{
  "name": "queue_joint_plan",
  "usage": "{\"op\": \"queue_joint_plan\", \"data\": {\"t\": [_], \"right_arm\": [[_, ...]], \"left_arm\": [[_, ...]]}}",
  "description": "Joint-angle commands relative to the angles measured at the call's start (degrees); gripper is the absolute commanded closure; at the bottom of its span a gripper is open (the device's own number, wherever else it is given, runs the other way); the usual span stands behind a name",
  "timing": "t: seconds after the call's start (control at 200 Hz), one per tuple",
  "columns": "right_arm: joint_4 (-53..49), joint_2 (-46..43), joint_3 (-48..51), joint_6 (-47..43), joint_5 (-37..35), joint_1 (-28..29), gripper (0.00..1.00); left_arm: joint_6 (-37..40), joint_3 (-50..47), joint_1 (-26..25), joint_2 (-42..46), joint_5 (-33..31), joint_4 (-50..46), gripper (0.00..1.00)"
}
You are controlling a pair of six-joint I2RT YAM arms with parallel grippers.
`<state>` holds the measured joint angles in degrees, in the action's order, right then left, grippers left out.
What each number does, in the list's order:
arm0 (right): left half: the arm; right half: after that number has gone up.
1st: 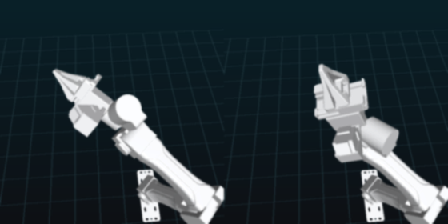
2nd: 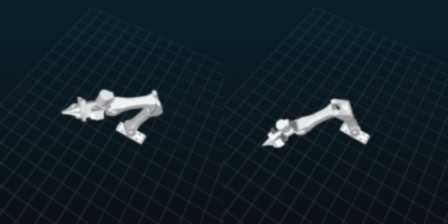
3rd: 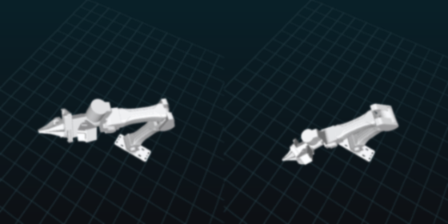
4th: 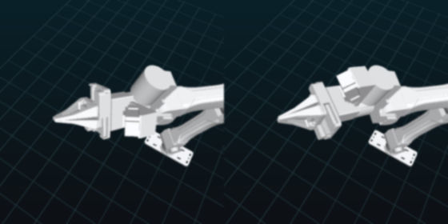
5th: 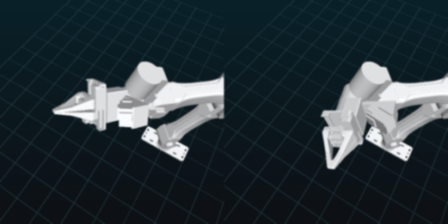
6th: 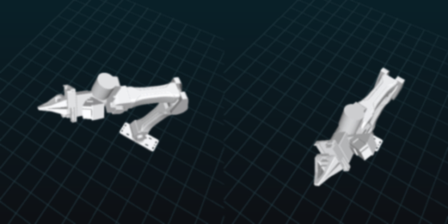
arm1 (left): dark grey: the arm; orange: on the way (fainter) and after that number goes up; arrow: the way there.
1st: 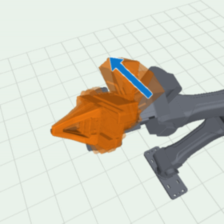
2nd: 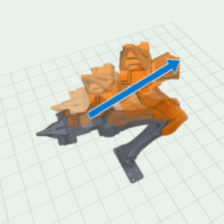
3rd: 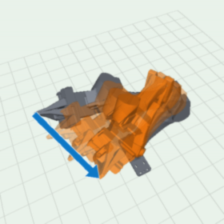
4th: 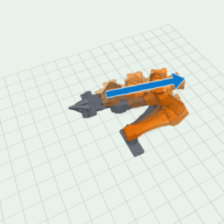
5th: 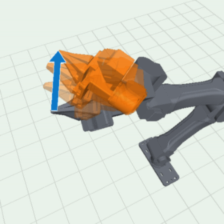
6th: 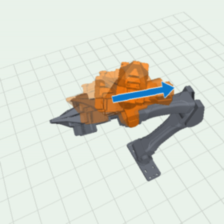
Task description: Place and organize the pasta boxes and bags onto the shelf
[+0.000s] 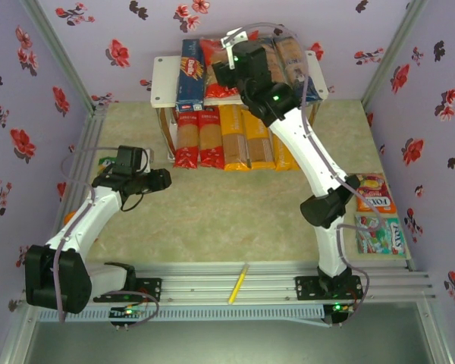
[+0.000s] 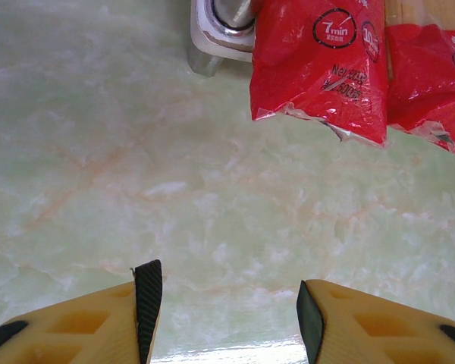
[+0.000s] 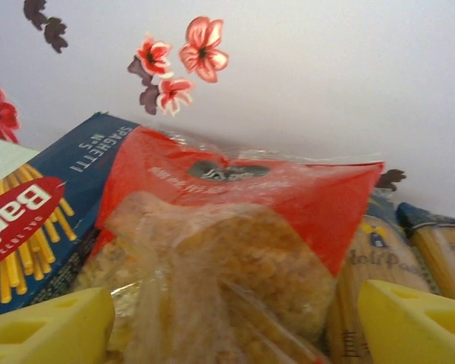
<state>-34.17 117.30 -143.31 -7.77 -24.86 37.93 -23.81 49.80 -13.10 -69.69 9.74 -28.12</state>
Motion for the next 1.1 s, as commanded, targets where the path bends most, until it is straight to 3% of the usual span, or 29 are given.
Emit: {"op": "queue_joint_plan", "data": {"t": [0.0,0.135,0.265,0.34,0.655,1.095], "right_arm": [[3.62,-4.84,1.57,0.93,-2.57,-2.18,0.25],[3.47,-5.48,2.75,2.15,-1.85,-3.88,0.36],[1.65,-4.99,2.51,3.84,-0.31,-5.31,0.75],[0.34,-4.72,2.52,4.40,0.21,-5.59,0.84],[-6.59,-4.18,2.51,4.57,2.27,-5.72,0.95],[-16.40,-2.45,1.56,5.35,3.59,-7.19,0.99]], "left_arm": [[1.05,0.91,0.61,-0.27,0.99,0.25,0.48],[1.05,0.74,0.58,-0.17,0.99,0.30,0.48],[1.05,0.66,0.60,0.00,0.99,0.32,0.48],[1.05,0.56,0.62,0.13,0.99,0.22,0.48],[1.05,0.56,0.63,-0.17,0.99,0.43,0.48],[1.05,0.47,0.67,-0.71,1.13,0.78,0.48]]}}
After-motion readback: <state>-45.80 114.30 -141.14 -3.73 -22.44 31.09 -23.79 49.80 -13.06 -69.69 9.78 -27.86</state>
